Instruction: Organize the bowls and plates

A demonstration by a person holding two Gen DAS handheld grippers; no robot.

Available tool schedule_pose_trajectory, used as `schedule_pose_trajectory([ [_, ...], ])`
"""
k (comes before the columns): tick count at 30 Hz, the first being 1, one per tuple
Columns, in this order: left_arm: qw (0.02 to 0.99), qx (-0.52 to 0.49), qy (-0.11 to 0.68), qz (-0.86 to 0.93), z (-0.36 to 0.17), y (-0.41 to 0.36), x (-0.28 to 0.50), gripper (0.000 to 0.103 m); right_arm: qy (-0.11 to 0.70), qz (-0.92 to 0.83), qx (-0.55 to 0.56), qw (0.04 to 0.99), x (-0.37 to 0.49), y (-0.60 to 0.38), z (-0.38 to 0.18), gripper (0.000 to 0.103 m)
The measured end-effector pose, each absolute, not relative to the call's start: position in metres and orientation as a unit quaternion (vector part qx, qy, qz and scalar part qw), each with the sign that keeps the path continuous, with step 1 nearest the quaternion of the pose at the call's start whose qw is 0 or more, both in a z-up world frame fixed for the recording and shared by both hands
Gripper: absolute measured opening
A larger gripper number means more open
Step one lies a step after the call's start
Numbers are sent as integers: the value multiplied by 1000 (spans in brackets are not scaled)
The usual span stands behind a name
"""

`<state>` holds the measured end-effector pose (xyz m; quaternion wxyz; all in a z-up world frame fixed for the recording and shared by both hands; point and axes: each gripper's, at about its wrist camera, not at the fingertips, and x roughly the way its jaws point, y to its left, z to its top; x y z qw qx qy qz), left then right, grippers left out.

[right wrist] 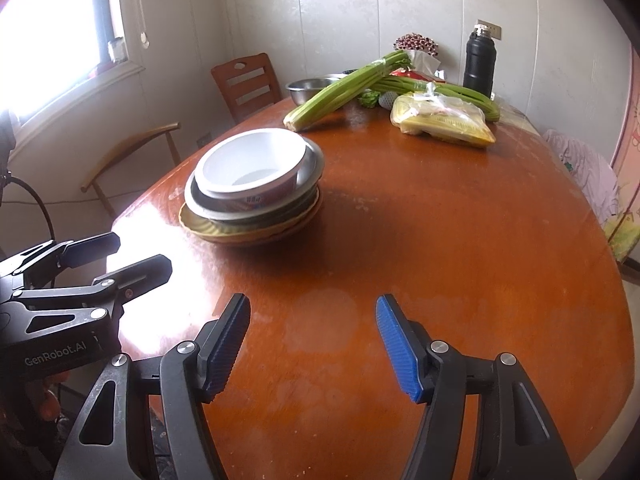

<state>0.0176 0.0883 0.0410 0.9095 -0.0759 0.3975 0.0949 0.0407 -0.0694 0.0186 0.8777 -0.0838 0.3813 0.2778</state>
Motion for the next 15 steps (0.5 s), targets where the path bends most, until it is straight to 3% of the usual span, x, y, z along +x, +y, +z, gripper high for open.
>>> schedule_pose_trajectory([
  [15, 907, -74, 401, 101, 33, 90, 12, 76, 389, 276, -85, 875, 35, -65, 9, 67],
])
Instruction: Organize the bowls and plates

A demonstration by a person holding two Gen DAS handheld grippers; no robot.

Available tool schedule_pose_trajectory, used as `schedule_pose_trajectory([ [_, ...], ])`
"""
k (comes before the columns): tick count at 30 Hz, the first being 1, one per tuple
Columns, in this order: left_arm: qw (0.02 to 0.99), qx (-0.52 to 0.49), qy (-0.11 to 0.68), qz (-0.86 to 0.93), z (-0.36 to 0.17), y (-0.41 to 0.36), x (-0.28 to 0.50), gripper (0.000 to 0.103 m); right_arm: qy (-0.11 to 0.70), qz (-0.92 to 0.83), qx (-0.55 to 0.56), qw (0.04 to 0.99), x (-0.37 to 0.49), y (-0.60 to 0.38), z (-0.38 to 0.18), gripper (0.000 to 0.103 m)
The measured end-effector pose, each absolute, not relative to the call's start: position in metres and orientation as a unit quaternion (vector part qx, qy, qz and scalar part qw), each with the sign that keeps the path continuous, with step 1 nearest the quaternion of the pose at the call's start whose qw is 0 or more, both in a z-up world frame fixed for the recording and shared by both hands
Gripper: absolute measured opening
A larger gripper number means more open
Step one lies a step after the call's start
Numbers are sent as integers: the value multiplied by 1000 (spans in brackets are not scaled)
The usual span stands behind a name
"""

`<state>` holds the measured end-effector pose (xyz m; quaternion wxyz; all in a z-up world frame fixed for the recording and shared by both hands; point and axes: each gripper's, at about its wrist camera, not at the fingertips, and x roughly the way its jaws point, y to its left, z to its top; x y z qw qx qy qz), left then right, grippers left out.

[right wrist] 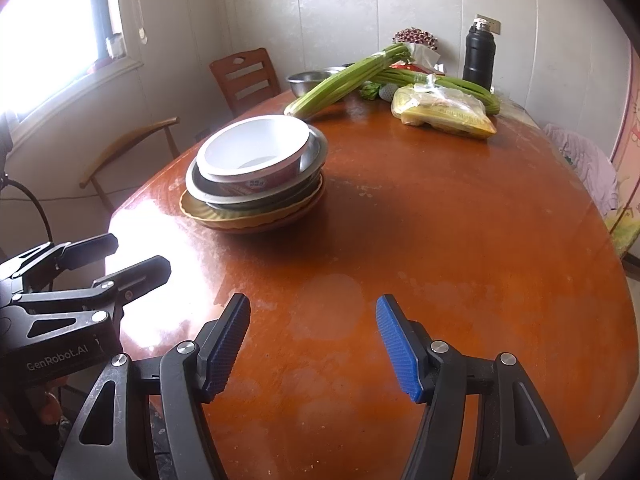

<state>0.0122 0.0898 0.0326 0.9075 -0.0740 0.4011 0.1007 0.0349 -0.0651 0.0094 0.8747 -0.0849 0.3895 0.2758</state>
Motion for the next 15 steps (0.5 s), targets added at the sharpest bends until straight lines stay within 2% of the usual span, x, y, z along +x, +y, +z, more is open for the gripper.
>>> schedule_pose_trajectory([
  [15, 907, -64, 402, 105, 37, 86, 16, 76, 388, 269, -76, 878, 37, -69, 12, 67],
])
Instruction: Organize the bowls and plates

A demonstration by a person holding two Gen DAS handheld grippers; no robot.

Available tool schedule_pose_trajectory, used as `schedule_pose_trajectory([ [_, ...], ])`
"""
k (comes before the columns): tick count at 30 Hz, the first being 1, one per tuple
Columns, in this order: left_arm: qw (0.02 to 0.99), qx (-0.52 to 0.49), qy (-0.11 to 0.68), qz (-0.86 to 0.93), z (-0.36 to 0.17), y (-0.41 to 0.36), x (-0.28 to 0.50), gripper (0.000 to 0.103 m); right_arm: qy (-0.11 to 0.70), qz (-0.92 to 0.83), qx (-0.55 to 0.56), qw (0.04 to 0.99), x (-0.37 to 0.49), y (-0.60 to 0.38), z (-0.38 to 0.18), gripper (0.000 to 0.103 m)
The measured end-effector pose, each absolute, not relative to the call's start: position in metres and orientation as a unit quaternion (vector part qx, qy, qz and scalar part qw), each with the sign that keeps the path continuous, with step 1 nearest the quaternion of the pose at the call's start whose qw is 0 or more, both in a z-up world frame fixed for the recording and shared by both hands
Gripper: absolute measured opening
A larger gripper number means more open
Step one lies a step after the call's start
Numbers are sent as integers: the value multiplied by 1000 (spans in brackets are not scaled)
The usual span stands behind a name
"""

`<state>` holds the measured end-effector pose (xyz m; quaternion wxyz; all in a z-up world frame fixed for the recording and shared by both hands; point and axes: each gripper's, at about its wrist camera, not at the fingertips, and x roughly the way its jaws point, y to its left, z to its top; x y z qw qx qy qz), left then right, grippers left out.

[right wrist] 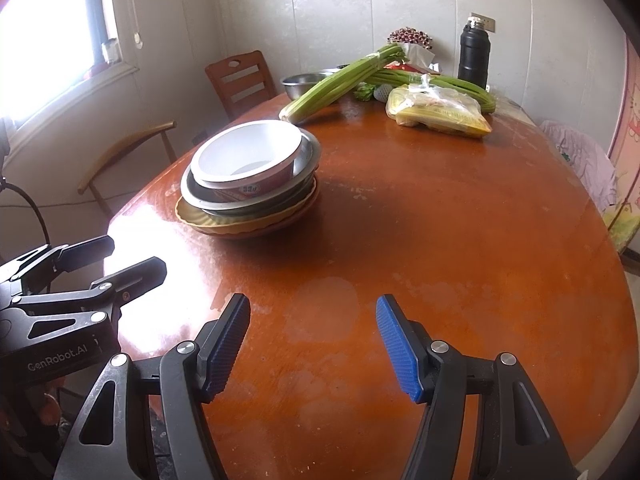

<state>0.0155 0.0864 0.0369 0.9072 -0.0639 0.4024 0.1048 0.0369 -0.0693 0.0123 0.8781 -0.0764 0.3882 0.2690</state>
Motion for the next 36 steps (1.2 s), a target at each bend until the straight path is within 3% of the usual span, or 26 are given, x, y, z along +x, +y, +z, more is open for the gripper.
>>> schedule_pose_trajectory([
  [36, 909, -52, 402, 97, 40, 81, 13, 76, 383, 270, -80, 880, 28, -67, 18, 67],
])
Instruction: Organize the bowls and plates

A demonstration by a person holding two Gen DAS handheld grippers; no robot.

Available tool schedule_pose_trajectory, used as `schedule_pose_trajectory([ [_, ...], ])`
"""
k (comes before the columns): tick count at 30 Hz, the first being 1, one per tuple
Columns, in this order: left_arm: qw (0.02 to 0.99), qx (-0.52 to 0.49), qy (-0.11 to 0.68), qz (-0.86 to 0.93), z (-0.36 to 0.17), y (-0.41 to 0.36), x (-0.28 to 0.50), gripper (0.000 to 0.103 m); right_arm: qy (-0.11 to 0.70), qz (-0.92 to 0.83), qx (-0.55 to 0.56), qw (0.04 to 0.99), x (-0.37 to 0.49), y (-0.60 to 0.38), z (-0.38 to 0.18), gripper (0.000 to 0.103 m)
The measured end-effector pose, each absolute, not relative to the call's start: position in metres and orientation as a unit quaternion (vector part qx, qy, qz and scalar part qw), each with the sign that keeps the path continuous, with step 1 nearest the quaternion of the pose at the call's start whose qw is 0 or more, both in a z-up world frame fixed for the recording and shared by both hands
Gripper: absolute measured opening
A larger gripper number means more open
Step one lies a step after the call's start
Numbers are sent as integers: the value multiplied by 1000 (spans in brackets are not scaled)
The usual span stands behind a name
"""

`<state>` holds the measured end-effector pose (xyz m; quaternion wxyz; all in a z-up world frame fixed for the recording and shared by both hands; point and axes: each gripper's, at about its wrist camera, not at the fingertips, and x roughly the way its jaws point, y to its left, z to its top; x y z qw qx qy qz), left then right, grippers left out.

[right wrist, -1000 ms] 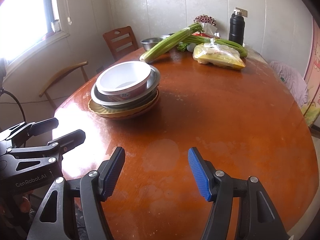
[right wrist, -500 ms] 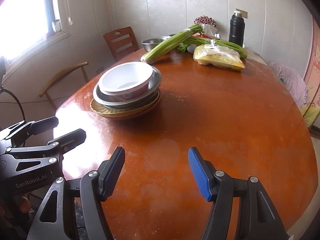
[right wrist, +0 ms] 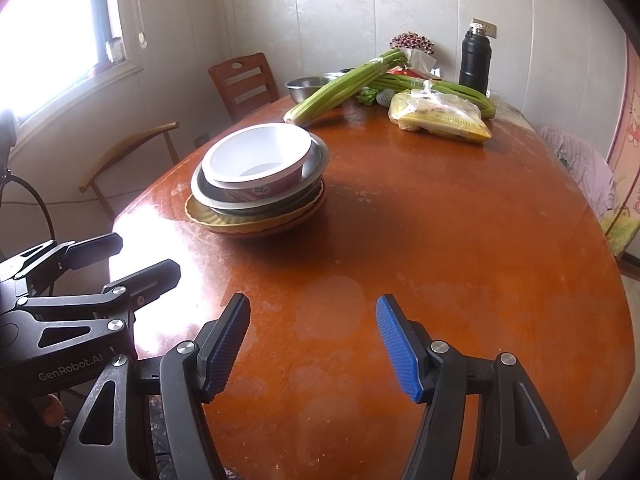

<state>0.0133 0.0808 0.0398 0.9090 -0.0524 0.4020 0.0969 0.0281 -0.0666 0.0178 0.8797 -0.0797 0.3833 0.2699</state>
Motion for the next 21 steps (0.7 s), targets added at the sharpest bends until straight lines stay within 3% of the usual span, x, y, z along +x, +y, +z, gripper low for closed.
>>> schedule_pose_trajectory([
  [21, 904, -57, 405, 124, 28, 105, 23, 76, 388, 259, -77, 881, 34, -61, 15, 67],
])
